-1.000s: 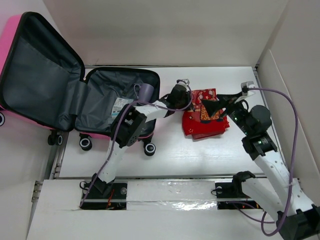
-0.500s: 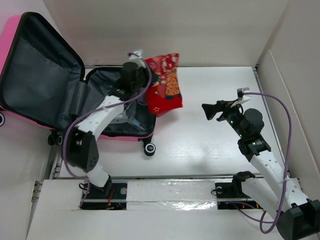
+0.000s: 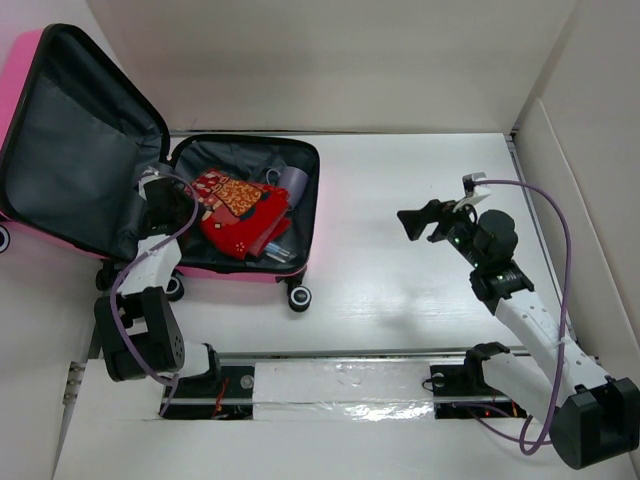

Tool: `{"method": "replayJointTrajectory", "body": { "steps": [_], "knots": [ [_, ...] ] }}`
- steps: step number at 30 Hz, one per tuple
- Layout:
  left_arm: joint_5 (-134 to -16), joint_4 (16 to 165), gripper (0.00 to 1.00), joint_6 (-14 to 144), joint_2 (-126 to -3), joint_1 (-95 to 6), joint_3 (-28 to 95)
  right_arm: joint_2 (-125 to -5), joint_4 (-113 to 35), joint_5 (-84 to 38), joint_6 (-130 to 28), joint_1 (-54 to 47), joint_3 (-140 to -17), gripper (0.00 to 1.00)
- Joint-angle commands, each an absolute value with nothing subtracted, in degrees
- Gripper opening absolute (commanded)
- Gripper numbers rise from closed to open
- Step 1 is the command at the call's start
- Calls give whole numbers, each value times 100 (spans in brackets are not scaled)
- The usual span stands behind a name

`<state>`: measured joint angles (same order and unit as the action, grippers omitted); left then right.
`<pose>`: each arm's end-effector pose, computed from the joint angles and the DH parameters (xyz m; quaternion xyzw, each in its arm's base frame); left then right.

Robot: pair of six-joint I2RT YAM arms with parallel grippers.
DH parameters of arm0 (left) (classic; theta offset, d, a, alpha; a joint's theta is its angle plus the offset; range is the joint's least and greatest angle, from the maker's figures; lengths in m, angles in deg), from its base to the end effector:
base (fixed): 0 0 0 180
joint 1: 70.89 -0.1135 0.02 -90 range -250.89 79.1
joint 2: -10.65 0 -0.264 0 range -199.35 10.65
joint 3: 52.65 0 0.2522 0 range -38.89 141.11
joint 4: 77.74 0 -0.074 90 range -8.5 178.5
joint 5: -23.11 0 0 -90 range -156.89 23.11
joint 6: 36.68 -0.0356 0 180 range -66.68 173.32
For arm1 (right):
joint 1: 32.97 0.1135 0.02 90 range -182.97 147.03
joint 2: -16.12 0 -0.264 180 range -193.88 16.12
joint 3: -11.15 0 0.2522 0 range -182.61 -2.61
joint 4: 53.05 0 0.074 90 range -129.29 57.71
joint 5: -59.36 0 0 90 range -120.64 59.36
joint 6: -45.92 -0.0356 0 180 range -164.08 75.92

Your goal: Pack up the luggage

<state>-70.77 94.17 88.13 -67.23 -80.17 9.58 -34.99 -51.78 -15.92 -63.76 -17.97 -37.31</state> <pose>0.3040 0.0472 0.2595 -0.2970 0.7827 -0.1483 0.5265 0.2047 0.0642 0.2999 -0.0578 0.7278 0.2911 0.6182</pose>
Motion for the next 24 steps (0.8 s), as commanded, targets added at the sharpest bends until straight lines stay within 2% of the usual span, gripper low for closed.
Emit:
{"method": "replayJointTrajectory", "body": {
  "steps": [1, 2, 3, 4, 5, 6, 7, 8, 9, 10, 12, 15, 18, 19, 20, 24],
  "knots": [
    [-6875, 9555, 0, 9024, -6765, -8144, 1138, -3468, -5537, -1420, -6350, -1829, -3865, 97],
    [-6778, 9388, 0, 8997, -6853, -8144, 1225, -3459, -5537, -1394, -6342, -1829, -3874, 97],
    [-6742, 9186, 10, 8936, -6871, -8144, 1331, -3451, -5529, -1376, -6350, -1829, -3874, 97],
    [-6498, 9132, 26, 8883, -6863, -8144, 1367, -3442, -5529, -1367, -6350, -1829, -3874, 95],
    [-6478, 9079, 41, 8822, -6819, -8144, 1402, -3442, -5529, -1333, -6359, -1829, -3874, 88],
    [-6461, 8878, 50, 8786, -6775, -8144, 1524, -3433, -5529, -1306, -6359, -1829, -3874, 82],
    [-6487, 8859, 61, 8743, -6722, -8144, 1551, -3433, -5529, -1254, -6359, -1829, -3865, 68],
    [-6495, 8859, 63, 8716, -6487, -8144, 1569, -3424, -5546, -1227, -6368, -1829, -3865, 29],
    [-6487, 8711, 63, 8690, -6328, -8144, 1543, -3424, -5537, -1209, -6368, -1829, -3874, 15],
    [-6348, 8683, 61, 8655, -6161, -8144, 1517, -3441, -5520, -1166, -6368, -1829, -3891, 2],
    [-6110, 8578, 59, 8619, -5564, -8144, 1429, -3503, -5450, -1078, -6351, -1829, -3961, 0],
    [-5233, 8288, 49, 8680, -4685, -8144, 1289, -3521, -5476, -893, -6315, -1829, -3979, 0],
    [-4283, 8157, 29, 8715, -3780, -8144, 1034, -3538, -5599, -788, -6368, -1768, -3944, 0],
    [-3924, 8077, 10, 8716, -3621, -8144, 1024, -3556, -5608, -709, -6385, -1768, -3961, 0],
    [-3738, 7824, 3, 8690, -3376, -8144, 1050, -3556, -5582, -673, -6377, -1768, -3979, 0],
    [-2701, 6893, 0, 8760, -3075, -8144, 1471, -3530, -5485, -585, -6359, -1715, -4049, 2]
  ]
}}
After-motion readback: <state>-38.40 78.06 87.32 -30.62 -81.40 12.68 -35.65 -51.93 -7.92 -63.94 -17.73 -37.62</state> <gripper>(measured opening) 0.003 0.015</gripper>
